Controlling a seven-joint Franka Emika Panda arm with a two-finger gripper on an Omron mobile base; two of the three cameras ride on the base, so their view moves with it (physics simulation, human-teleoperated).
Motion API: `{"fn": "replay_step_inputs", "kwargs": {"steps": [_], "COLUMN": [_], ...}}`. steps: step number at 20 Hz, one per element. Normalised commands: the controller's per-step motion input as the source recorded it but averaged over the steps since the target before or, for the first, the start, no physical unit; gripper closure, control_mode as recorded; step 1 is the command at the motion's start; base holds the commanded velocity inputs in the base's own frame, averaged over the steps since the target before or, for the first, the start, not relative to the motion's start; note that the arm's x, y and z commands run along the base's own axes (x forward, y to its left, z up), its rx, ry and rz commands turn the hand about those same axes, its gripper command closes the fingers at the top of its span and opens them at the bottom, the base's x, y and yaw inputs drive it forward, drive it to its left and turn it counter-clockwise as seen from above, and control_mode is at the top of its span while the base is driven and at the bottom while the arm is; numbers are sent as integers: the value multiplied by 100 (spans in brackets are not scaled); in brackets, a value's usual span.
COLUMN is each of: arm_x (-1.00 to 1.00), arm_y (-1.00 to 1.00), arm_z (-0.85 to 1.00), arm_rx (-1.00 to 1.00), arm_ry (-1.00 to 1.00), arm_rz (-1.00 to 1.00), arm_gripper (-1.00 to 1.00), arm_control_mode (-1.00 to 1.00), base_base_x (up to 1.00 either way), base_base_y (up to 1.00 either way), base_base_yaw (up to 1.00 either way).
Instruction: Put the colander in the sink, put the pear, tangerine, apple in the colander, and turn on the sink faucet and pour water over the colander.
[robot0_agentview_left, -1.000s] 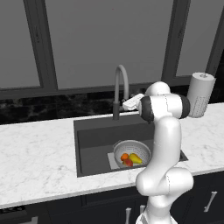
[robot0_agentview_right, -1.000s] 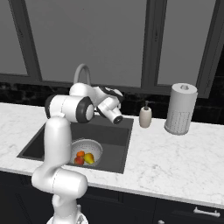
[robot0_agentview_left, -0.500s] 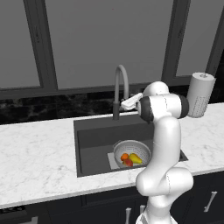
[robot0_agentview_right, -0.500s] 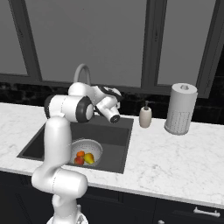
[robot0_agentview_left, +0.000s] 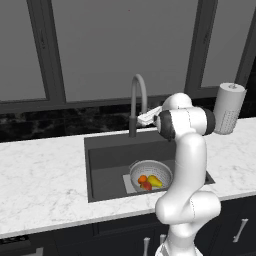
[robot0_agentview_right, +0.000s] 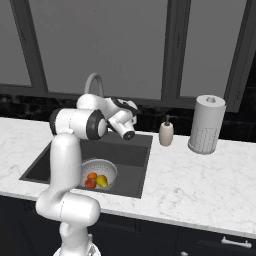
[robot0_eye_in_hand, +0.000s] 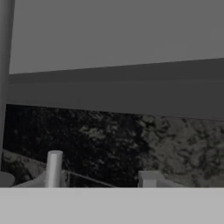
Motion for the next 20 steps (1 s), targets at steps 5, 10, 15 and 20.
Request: {"fn": "replay_step_inputs", "kwargs": {"steps": [5,10,15,20], "arm_x": [0,1,0,0], "arm_y": [-20,-40,-63,-68], "arm_z": [-2,0,0,0], "arm_rx": [0,0,0,0], "arm_ry": [0,0,4,10], "arm_rz": [-3,-4,0,0], "arm_gripper": [100,100,100,100], "arm_control_mode": [-100,-100,-100,-100], "base_base_x": [0,0,0,0], "base_base_y": [0,0,0,0], "base_base_yaw": [0,0,0,0]}}
